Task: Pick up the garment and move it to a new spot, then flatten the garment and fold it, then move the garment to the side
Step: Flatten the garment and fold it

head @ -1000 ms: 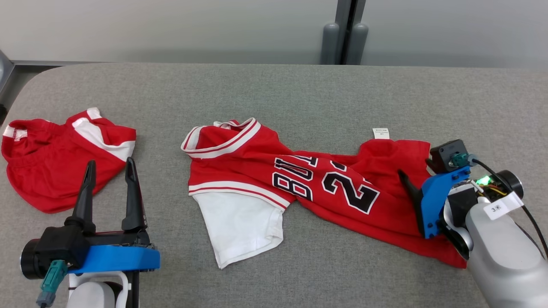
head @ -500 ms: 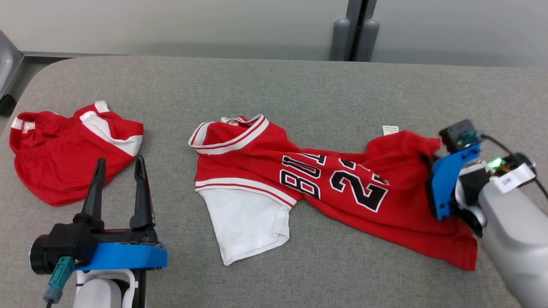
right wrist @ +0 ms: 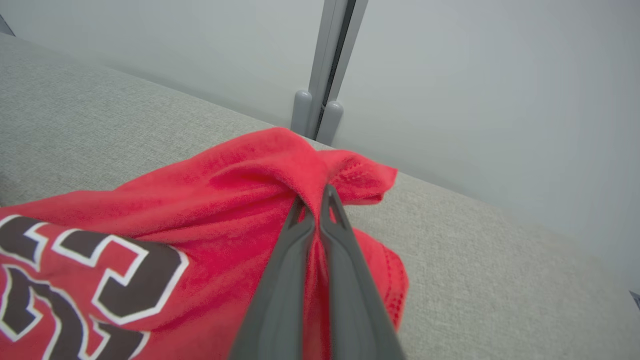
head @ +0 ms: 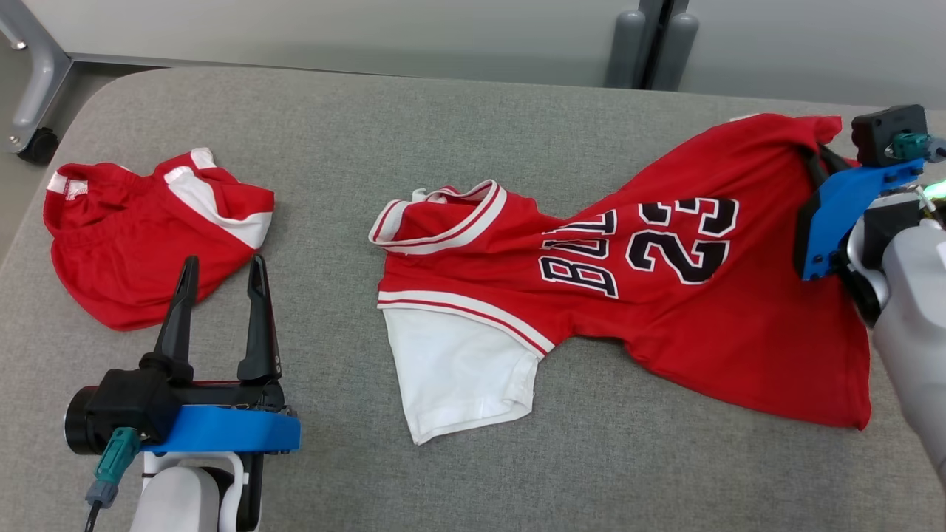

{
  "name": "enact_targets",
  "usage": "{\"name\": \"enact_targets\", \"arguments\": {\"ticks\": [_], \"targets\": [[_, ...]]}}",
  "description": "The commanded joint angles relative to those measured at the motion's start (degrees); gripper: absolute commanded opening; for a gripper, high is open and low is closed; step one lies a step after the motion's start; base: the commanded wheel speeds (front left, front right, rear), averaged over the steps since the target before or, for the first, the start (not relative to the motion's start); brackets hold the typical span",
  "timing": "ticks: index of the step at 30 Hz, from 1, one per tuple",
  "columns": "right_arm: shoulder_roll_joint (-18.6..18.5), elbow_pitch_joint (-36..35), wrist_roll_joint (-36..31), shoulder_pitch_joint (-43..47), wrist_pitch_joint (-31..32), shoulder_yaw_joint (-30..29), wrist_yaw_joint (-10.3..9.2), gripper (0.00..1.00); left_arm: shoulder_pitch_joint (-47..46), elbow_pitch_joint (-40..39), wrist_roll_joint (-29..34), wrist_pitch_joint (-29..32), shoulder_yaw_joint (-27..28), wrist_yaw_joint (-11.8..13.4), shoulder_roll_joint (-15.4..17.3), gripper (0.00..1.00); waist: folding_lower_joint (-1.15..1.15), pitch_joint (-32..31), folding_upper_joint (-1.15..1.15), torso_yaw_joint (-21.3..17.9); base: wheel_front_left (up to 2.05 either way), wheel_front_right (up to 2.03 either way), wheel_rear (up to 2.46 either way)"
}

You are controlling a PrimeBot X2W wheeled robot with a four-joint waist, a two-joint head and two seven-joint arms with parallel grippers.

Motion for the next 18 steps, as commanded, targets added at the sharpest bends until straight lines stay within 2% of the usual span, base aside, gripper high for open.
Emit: {"name": "enact_targets", "arguments": {"ticks": [1,7,12,16,18], "targets": [[1.2,2.0,-0.4,-0.7,-0.9,-0.8,-0.01,1.00,-0.7,0.1,-0.2,-0.1,-0.2,-0.1,0.2,1.00,-0.01,0.1,0.00,0.2,0.00,0.00,0.00],[3.1,6.7,-1.8,-1.6,-6.8,-4.0,-0.01,1.00,-0.4,0.3,-0.2,-0.1,0.3,-0.1,0.2,1.00,-0.01,-0.6,0.00,-0.6,0.00,0.00,0.00],[3.9,7.4,-2.3,-0.6,-10.2,-6.3,-0.01,1.00,0.7,0.1,0.2,-0.1,1.2,-0.1,0.6,1.00,-0.01,-2.0,0.00,-2.1,0.00,0.00,0.00],[4.7,4.7,-2.3,2.1,-11.7,-8.5,-0.01,1.00,1.5,0.0,0.4,-0.1,2.0,-0.1,1.2,1.00,-0.01,-3.6,0.00,-4.0,0.00,0.00,0.00],[5.2,0.0,-2.2,4.0,-11.7,-9.9,-0.01,1.00,2.3,-0.2,0.8,-0.1,2.5,-0.1,1.3,1.00,-0.01,-4.4,0.00,-5.0,0.00,0.00,0.00]]}}
